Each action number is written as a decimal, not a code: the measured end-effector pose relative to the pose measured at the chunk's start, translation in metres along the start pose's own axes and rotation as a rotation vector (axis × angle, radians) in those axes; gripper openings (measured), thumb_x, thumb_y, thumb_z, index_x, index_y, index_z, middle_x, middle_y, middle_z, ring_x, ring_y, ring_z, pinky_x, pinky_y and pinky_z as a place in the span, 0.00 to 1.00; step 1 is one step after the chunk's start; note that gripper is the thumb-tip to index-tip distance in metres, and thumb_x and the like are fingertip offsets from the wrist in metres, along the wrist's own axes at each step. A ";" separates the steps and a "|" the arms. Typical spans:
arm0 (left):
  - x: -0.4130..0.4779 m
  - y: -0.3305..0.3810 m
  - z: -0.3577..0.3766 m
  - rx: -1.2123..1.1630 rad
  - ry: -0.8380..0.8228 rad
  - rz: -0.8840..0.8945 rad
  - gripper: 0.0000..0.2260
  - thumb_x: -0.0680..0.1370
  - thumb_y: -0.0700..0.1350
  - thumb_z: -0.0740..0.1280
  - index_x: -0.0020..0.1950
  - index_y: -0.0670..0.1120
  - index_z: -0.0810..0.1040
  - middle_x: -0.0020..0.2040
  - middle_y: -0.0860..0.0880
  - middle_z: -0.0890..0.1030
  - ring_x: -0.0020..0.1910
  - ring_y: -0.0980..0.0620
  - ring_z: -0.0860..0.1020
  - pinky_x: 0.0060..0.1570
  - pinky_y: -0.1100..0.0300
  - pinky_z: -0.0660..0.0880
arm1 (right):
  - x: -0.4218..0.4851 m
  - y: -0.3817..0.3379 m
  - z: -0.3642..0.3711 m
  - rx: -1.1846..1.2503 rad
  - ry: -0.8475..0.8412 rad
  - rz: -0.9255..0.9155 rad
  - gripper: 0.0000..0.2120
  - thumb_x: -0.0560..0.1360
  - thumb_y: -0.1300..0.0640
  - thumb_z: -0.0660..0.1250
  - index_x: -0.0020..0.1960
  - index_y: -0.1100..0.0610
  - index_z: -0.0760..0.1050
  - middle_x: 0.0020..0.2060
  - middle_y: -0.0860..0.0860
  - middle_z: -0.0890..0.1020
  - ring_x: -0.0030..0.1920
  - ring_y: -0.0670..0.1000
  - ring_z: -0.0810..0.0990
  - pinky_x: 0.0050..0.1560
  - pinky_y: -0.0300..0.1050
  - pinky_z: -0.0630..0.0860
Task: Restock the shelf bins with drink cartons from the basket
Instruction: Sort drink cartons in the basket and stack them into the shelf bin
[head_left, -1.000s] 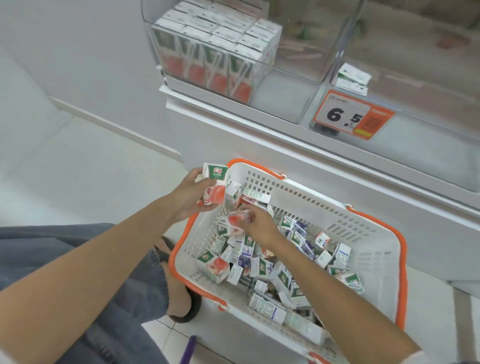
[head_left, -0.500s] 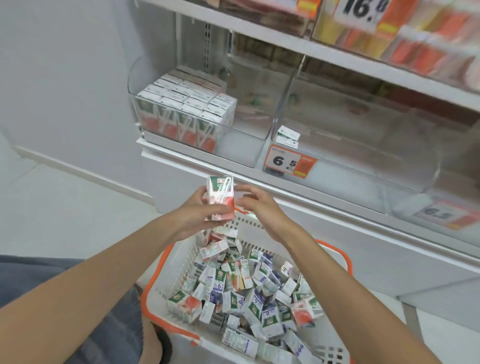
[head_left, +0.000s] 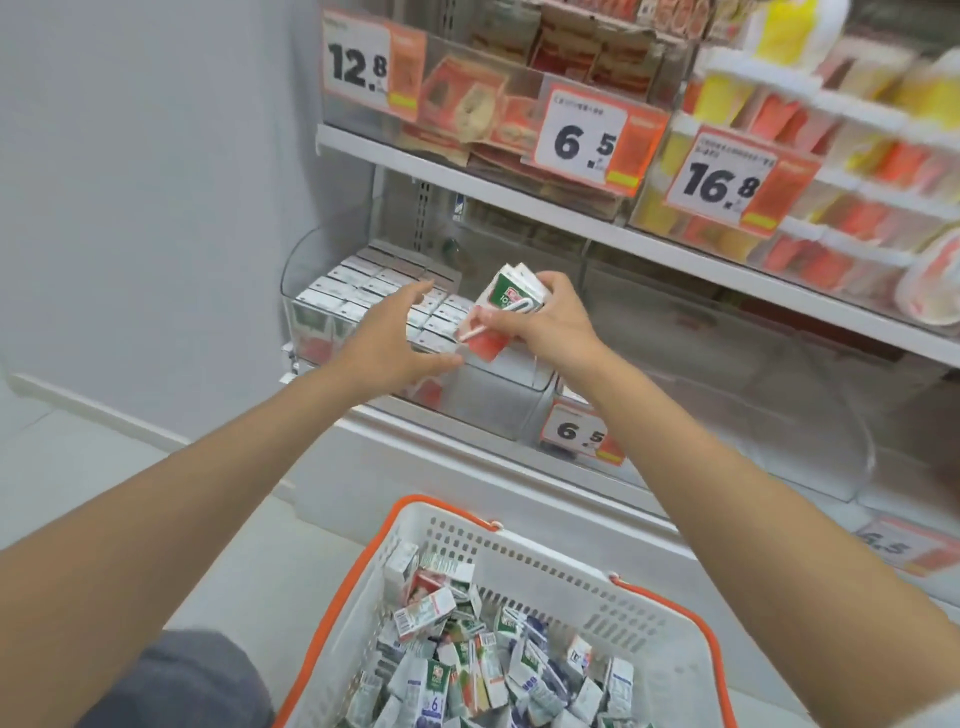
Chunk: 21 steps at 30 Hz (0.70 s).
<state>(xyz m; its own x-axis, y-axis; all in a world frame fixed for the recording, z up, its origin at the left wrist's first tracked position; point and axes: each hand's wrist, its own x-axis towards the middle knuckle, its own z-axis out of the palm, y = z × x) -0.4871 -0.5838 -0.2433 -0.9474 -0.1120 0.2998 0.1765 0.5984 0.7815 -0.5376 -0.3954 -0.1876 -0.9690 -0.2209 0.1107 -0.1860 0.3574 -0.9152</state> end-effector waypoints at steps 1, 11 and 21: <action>0.012 -0.006 -0.003 0.112 0.009 0.034 0.38 0.68 0.57 0.76 0.74 0.50 0.65 0.71 0.50 0.70 0.70 0.51 0.67 0.67 0.59 0.63 | 0.016 0.003 0.003 -0.044 0.063 -0.011 0.35 0.64 0.55 0.81 0.64 0.58 0.67 0.59 0.55 0.78 0.57 0.52 0.80 0.60 0.54 0.78; 0.081 -0.066 -0.003 0.788 -0.343 0.061 0.36 0.73 0.71 0.40 0.78 0.58 0.50 0.80 0.52 0.51 0.79 0.53 0.47 0.75 0.43 0.44 | 0.160 0.039 0.024 -0.401 0.009 0.139 0.35 0.63 0.50 0.81 0.66 0.53 0.70 0.63 0.49 0.76 0.58 0.49 0.79 0.63 0.46 0.76; 0.079 -0.061 -0.003 0.808 -0.351 0.066 0.35 0.73 0.69 0.39 0.78 0.58 0.49 0.80 0.52 0.48 0.79 0.53 0.45 0.76 0.43 0.44 | 0.173 0.058 0.050 -0.070 -0.420 0.465 0.23 0.79 0.51 0.65 0.70 0.45 0.60 0.58 0.57 0.81 0.56 0.58 0.82 0.55 0.60 0.80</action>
<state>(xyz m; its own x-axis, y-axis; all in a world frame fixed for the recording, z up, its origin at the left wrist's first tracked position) -0.5721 -0.6313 -0.2662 -0.9927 0.1128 0.0418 0.1166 0.9878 0.1035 -0.7084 -0.4583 -0.2409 -0.8074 -0.3602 -0.4674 0.2159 0.5569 -0.8020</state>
